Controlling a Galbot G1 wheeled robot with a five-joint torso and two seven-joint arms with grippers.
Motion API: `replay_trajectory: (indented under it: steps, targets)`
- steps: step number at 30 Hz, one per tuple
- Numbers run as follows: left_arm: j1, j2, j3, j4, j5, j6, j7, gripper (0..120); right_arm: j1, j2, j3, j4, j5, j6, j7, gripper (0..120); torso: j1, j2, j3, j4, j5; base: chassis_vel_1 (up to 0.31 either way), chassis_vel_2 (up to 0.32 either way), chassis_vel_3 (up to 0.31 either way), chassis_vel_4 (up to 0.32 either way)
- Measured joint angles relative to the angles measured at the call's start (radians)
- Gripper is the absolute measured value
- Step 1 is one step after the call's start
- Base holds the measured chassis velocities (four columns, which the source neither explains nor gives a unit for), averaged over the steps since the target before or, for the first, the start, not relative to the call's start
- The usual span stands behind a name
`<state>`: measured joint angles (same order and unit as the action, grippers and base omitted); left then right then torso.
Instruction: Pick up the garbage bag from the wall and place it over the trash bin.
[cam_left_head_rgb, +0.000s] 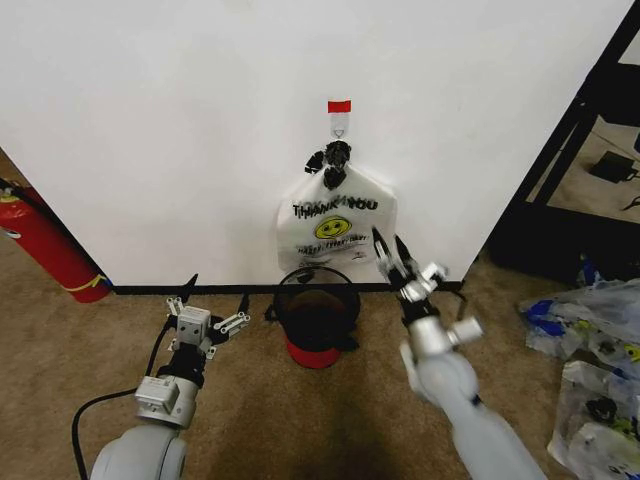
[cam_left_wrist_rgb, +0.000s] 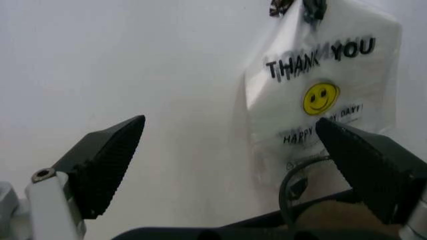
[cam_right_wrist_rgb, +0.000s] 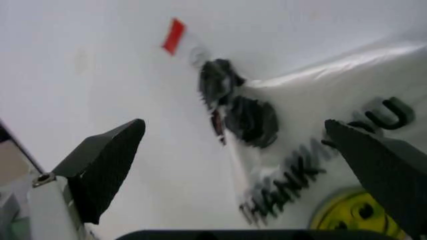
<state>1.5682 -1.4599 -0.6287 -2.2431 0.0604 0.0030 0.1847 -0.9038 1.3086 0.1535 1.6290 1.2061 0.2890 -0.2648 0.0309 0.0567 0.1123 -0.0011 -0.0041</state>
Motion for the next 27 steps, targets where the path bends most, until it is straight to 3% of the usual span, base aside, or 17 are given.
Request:
replay_trajectory:
  steps: [4,11,27]
  targets:
    - [-0.009,-0.009,0.001,0.030,0.011,-0.001,0.004,100,0.158,0.086,-0.027,-0.159,0.054,0.005,0.004,100,0.000,0.000,0.000,0.0004,-0.0002,0.000,0.000,0.000,0.000]
    - [-0.030,-0.020,0.005,0.064,0.027,-0.012,0.009,100,0.242,0.156,-0.050,-0.258,0.100,0.004,-0.101,100,0.000,0.000,0.000,0.0000,-0.0003,0.000,0.000,0.000,0.000]
    - [-0.045,-0.017,0.008,0.084,0.026,-0.024,0.022,100,0.300,0.166,-0.064,-0.361,0.082,0.009,-0.147,100,0.000,0.000,0.000,0.0002,-0.0001,0.000,0.000,0.000,0.000]
